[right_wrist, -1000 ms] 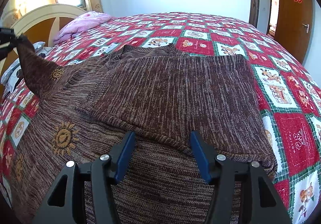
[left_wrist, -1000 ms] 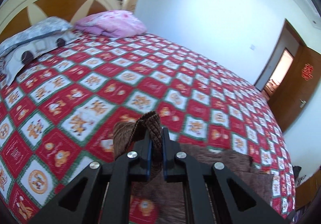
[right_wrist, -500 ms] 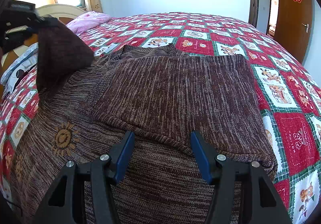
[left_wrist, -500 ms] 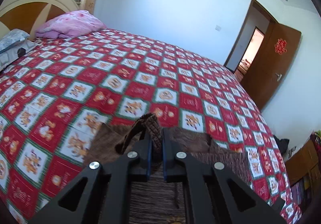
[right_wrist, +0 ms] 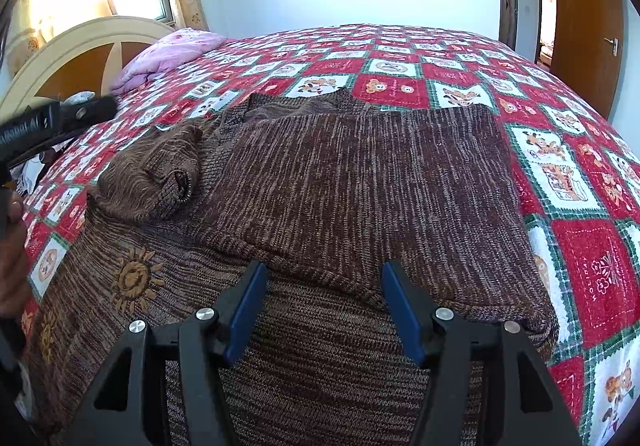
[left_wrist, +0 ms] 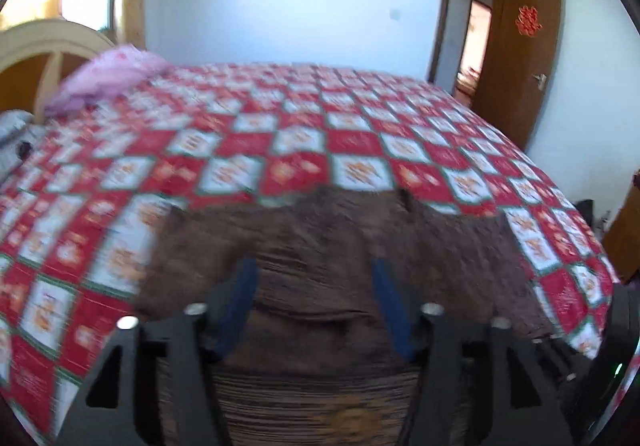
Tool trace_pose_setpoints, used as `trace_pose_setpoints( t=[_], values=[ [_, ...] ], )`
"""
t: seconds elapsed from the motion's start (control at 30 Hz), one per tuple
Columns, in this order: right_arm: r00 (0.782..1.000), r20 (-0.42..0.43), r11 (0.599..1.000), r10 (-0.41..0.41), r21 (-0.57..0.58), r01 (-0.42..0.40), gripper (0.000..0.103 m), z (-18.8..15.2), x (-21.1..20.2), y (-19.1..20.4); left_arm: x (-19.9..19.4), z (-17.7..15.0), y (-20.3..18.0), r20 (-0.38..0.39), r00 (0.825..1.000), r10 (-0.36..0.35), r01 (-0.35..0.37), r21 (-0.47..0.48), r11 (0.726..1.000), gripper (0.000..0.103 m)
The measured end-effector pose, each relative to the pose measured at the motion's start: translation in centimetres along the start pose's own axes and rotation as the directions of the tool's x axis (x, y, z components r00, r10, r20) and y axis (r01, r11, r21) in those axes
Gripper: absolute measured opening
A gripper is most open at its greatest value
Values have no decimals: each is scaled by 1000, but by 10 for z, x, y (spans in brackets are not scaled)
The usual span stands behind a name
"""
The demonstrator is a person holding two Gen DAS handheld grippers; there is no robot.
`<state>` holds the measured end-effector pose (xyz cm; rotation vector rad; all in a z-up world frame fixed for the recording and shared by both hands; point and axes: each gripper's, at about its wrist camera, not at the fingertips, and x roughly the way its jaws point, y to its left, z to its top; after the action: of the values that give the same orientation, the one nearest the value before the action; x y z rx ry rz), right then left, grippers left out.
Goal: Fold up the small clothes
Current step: 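Fold the held sleeve across the sweater body with the left tool, release, then grasp the sweater side edge with the right tool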
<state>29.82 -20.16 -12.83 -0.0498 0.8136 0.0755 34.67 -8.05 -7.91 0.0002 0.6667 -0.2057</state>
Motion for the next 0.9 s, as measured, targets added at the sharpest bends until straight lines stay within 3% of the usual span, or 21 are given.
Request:
trace_pose_setpoints(
  t=[0.07, 0.1, 0.17, 0.23, 0.27, 0.3, 0.37, 0.47, 0.57, 0.67, 0.77, 0.87, 0.9],
  values=[
    [1000, 2, 1000, 1, 2, -1, 62, 0, 0, 0, -5, -2, 28, 34, 987, 155, -156, 31, 987, 78],
    [1000, 4, 1000, 2, 3, -2, 62, 0, -1, 0, -1, -4, 41, 30, 966, 257, -258, 55, 965, 78],
    [1000, 7, 1000, -2, 2, 2, 62, -1, -1, 0, 14, -9, 65, 13, 903, 430, -429, 100, 898, 78],
    [1000, 14, 1000, -25, -6, 25, 62, -1, -4, 2, 38, -18, 97, -64, 841, 537, -528, 119, 841, 78],
    [999, 18, 999, -51, -18, 52, 62, -1, -7, 5, 45, -23, 107, -101, 835, 541, -531, 111, 840, 78],
    [998, 9, 997, -68, -29, 68, 62, 2, -9, 9, 54, -29, 119, -161, 836, 525, -516, 96, 851, 78],
    [998, -4, 997, -67, -33, 67, 62, 10, -12, 19, 60, -38, 130, -207, 845, 494, -491, 69, 869, 78],
    [998, 28, 996, -49, -79, 51, 62, 33, -16, 51, 56, -39, 132, -196, 863, 465, -467, 39, 884, 79],
    [998, 36, 974, -59, -215, 65, 62, 55, 1, 103, 56, -40, 136, -201, 875, 441, -450, 2, 893, 83],
    [993, 5, 943, -116, -315, 112, 62, 65, 31, 141, 55, -44, 144, -205, 889, 410, -427, -43, 903, 86],
    [990, -50, 914, -131, -393, 101, 62, 66, 59, 168, 56, -45, 148, -206, 900, 384, -406, -78, 911, 88],
    [986, -43, 897, -159, -424, 126, 47, 67, 76, 179, 56, -47, 152, -203, 908, 366, -391, -101, 915, 90],
    [988, -52, 908, -147, -403, 114, 29, 71, 77, 175, 56, -47, 151, -200, 910, 364, -389, -103, 915, 90]
  ],
)
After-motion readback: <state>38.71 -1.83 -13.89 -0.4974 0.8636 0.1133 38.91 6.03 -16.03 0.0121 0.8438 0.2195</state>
